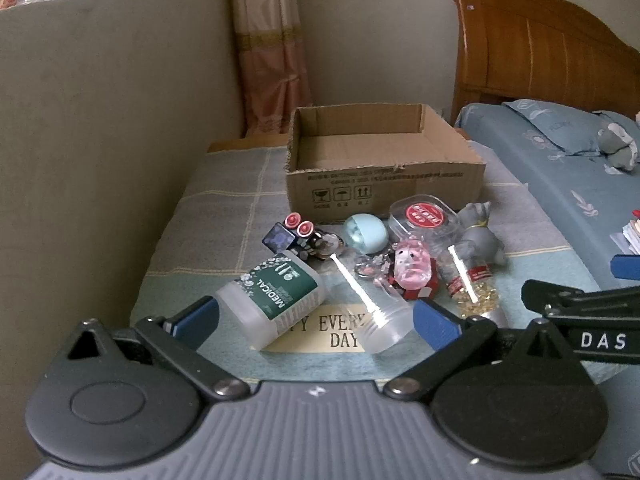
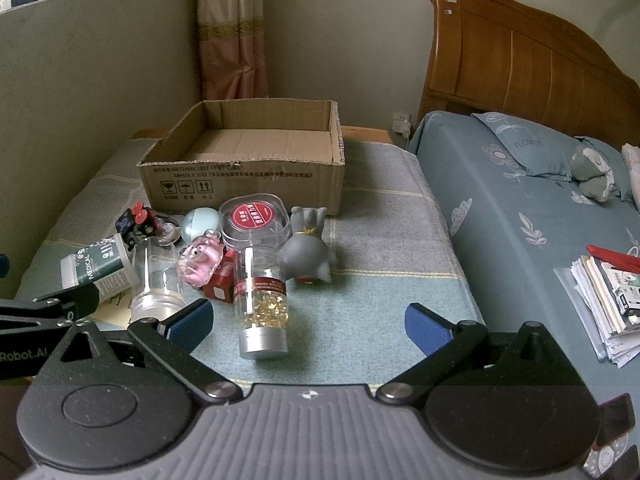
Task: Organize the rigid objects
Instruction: 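Move the left tool toward the white-green MEDICAL cotton swab tub, then grasp the MEDICAL tub with the left tool while the right tool grasps the capsule bottle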
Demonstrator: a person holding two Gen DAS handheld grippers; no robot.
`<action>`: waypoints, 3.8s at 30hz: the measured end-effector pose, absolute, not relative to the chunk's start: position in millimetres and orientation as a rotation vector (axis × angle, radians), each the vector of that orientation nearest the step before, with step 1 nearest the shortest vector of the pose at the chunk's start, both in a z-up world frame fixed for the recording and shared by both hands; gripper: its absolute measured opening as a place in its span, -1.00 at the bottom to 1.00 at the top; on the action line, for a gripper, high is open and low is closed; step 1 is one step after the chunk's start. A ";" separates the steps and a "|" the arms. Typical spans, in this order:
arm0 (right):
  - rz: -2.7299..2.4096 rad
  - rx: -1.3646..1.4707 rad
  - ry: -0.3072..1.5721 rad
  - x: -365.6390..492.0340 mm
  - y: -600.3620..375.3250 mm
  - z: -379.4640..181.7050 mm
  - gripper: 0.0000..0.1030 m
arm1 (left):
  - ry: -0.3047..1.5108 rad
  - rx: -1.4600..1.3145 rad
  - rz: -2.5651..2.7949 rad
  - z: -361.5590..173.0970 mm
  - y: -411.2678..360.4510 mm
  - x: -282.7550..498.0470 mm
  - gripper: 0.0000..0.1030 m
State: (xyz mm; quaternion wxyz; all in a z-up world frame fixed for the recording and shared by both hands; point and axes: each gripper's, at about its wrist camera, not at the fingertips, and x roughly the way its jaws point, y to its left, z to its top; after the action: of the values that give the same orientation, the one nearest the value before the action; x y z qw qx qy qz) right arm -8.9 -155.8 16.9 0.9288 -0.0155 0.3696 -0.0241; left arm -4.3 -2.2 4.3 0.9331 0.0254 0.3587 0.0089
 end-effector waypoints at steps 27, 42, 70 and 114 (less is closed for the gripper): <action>-0.042 -0.054 0.750 -3.1 -154.9 13.8 1.00 | 0.745 0.019 -0.021 1.6 3.1 2.1 0.99; 0.054 -0.071 0.777 19.7 -162.6 -17.3 1.00 | 0.766 0.043 0.000 -33.5 35.0 32.6 0.99; -0.028 -0.056 0.935 44.7 -201.5 -69.3 1.00 | 0.885 0.065 0.140 -83.5 98.7 53.2 0.99; 0.149 -0.077 0.850 59.1 -173.6 -69.2 1.00 | 0.840 -0.033 0.031 -83.9 73.4 93.5 0.99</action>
State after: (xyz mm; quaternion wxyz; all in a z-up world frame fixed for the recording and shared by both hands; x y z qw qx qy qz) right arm 59.1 -173.6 -69.2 0.9076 -0.0372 0.4120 0.0721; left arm 93.5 73.4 -83.9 0.9128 -0.0162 0.4078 0.0151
